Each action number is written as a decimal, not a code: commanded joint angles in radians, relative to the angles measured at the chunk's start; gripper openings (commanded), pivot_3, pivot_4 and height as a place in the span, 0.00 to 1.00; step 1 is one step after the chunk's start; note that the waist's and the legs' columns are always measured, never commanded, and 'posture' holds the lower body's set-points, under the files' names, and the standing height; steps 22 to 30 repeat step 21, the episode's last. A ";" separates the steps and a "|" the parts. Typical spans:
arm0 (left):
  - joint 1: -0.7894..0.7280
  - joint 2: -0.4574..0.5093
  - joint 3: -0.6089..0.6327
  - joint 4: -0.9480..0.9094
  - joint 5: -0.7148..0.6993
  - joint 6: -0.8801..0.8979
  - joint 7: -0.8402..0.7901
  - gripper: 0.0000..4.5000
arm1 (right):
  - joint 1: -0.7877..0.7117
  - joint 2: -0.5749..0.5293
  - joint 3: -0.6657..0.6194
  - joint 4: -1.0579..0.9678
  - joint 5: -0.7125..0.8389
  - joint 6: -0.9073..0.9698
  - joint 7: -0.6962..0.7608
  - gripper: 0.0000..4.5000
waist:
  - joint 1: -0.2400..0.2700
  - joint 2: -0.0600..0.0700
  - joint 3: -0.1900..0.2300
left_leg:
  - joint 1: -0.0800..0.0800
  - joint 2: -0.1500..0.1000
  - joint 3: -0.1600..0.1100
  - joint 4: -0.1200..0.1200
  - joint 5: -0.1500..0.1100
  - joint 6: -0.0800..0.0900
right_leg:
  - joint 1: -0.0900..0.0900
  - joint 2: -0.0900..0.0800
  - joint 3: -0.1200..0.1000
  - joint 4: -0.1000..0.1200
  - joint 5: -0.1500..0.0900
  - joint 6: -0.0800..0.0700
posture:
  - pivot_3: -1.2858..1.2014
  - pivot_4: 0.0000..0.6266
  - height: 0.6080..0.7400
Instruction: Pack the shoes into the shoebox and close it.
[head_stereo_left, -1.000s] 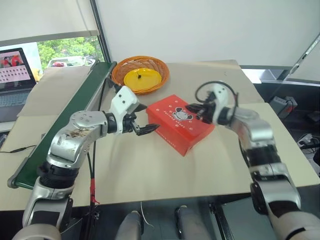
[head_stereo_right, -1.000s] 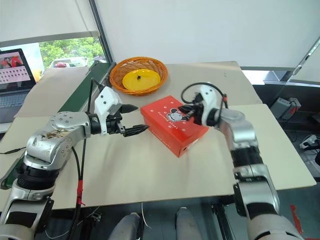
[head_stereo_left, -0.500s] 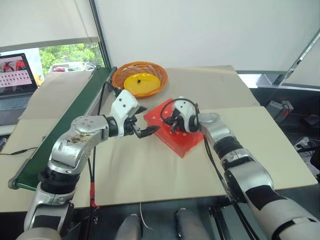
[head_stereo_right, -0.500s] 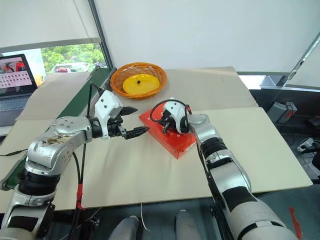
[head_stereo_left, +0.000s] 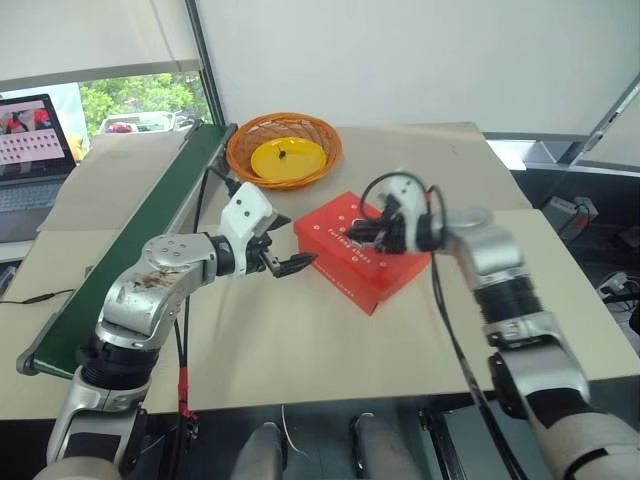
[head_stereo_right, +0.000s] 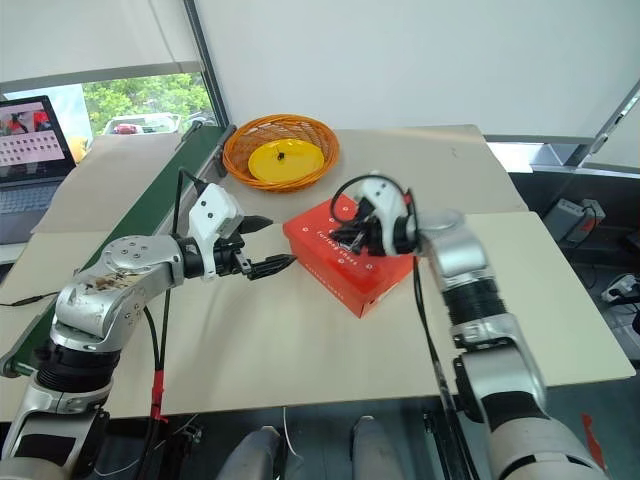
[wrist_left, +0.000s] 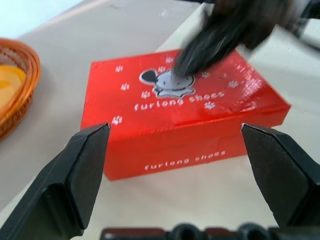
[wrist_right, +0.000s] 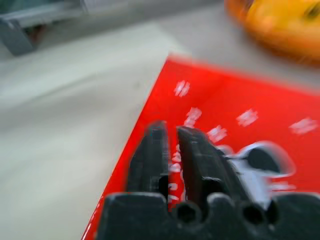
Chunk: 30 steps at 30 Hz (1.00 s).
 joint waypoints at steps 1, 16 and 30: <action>-0.017 0.008 0.015 -0.006 0.004 -0.030 -0.012 1.00 | 0.067 -0.085 -0.044 -0.244 0.091 0.077 0.053 0.47 | 0.003 0.000 0.000 | 0.000 0.000 0.000 0.000 0.000 0.000 | 0.001 0.000 -0.001 -0.001 0.000 0.000 | 0.52 0.24 1.00; 0.079 0.076 0.077 -0.066 -0.083 -0.055 -0.129 1.00 | 0.302 -0.327 -0.131 -0.552 0.186 0.224 -0.020 0.99 | 0.016 0.000 0.001 | 0.001 0.000 0.001 0.001 0.000 0.000 | 0.003 0.000 -0.001 -0.002 -0.001 0.001 | 0.52 0.24 1.00; 0.077 0.069 0.077 -0.037 -0.066 -0.076 -0.111 1.00 | 0.303 -0.329 -0.144 -0.530 0.195 0.220 -0.062 0.99 | 0.017 0.000 0.001 | 0.001 0.000 0.001 0.001 0.000 0.000 | 0.003 0.000 -0.001 -0.002 0.000 0.001 | 0.52 0.24 1.00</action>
